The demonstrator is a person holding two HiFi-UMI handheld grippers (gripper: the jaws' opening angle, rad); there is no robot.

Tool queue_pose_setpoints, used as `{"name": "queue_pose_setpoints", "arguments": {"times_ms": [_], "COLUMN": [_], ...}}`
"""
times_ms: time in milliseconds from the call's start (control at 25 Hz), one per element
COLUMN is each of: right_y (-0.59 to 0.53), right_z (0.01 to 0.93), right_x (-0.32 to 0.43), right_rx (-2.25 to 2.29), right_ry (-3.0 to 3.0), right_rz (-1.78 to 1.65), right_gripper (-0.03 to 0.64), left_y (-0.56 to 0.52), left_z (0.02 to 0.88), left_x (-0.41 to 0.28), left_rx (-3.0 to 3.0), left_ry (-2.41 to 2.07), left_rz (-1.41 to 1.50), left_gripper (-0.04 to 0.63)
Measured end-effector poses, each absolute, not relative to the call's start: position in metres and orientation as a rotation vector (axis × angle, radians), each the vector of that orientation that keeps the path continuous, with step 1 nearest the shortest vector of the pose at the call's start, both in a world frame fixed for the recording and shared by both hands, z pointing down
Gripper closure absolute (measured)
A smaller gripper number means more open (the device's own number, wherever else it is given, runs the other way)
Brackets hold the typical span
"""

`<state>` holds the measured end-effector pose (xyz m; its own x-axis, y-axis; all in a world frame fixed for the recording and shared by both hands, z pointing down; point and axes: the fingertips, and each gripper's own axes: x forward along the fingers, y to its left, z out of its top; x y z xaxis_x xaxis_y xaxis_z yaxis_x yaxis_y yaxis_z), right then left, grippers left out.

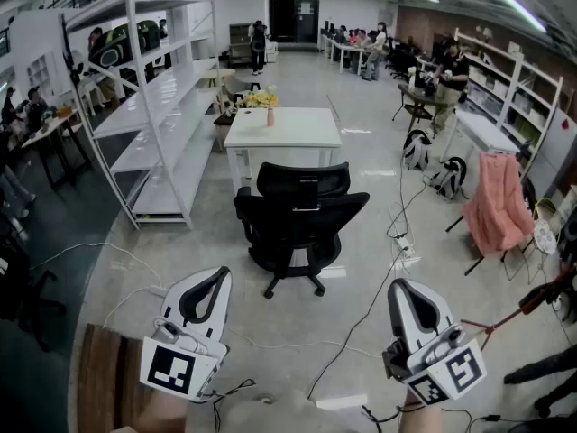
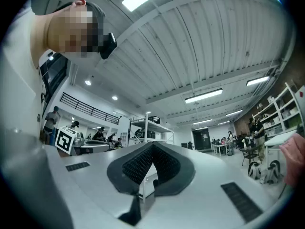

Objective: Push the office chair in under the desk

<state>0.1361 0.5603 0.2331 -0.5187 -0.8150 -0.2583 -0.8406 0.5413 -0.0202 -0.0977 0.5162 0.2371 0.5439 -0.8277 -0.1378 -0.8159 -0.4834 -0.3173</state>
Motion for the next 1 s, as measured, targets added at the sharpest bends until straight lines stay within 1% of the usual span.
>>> {"name": "queue_pose_setpoints", "arguments": {"times_ms": [440,640,1000], "right_y": [0.552,0.551,0.535], "right_z": [0.245,0.258,0.291], "right_x": [0.167,0.185,0.199], "right_rx": [-1.423,-1.346,-1.344], "right_ry": [2.548,2.559,2.73], "right_rz": [0.11,0.026,0.01], "right_gripper": [0.609,0.609,0.609], "left_y": [0.514,0.511,0.5], "left_z": [0.239,0.247,0.256], "left_x": [-0.064,-0.049,-0.027], "left_rx": [-2.482,-2.431,-2.428], "left_ry": [1.359,1.375,1.445], "left_rz": [-0.115,-0.161,-0.217], "left_gripper": [0.589,0.589,0.589]}}
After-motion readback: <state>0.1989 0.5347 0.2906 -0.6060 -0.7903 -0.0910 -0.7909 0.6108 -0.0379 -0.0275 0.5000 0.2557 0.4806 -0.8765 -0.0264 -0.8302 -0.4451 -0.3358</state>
